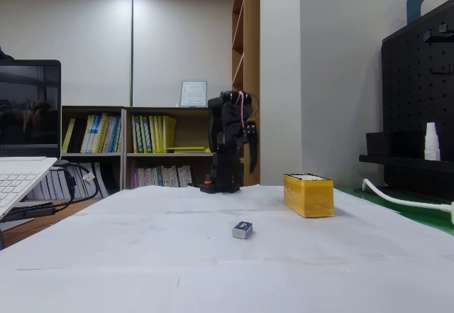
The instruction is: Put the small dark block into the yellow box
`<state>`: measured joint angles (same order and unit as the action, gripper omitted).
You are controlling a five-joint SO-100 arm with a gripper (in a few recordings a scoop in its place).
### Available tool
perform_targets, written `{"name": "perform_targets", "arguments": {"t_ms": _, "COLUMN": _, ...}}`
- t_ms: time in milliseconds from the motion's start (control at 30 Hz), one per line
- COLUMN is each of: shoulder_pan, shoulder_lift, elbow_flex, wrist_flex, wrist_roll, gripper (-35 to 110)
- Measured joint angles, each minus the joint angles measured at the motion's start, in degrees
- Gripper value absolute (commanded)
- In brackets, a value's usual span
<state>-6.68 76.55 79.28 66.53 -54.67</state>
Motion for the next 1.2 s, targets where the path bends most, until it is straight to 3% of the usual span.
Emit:
{"name": "perform_targets", "arguments": {"t_ms": 467, "shoulder_pan": 5.8, "shoulder_lift": 29.4, "elbow_flex": 29.5, "wrist_flex": -5.2, "wrist_roll": 1.3, "gripper": 19}}
{"name": "perform_targets", "arguments": {"t_ms": 1200, "shoulder_pan": 8.7, "shoulder_lift": 40.0, "elbow_flex": 32.0, "wrist_flex": -14.3, "wrist_roll": -8.0, "gripper": 18}}
